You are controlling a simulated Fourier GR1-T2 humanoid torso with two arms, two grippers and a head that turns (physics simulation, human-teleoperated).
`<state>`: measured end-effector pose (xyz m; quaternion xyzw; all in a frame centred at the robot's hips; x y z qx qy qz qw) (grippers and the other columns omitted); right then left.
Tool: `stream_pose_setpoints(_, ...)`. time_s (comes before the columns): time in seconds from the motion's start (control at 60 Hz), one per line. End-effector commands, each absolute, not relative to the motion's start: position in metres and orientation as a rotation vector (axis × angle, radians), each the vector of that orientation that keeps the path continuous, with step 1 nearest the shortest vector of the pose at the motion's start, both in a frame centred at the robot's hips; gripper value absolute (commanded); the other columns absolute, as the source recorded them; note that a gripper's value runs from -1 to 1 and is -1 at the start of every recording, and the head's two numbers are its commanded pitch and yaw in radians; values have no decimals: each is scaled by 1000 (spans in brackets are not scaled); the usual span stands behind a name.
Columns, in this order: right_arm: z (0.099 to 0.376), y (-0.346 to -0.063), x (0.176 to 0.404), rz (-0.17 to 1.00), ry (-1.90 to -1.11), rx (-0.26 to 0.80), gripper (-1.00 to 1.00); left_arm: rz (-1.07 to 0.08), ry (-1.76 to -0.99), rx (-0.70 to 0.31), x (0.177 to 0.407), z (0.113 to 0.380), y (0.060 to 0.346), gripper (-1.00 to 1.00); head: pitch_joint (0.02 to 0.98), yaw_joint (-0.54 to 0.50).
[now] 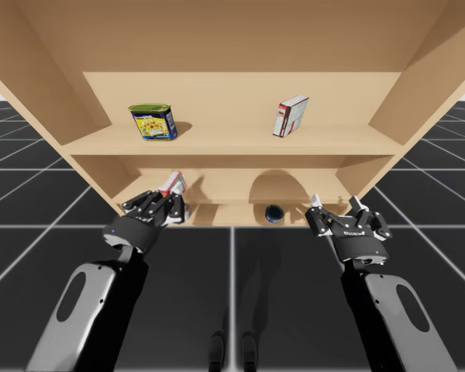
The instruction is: Retrieve the gelatin box from the shelves.
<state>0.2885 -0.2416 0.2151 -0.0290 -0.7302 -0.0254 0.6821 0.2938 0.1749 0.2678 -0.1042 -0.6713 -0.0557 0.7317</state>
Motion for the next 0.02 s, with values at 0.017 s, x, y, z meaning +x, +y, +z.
stream_pose_setpoints(0.017, 215, -242, 288, -61, -1640, -63, -1000, -180, -1499, -317, 249, 280, 179, 1000, 536, 211)
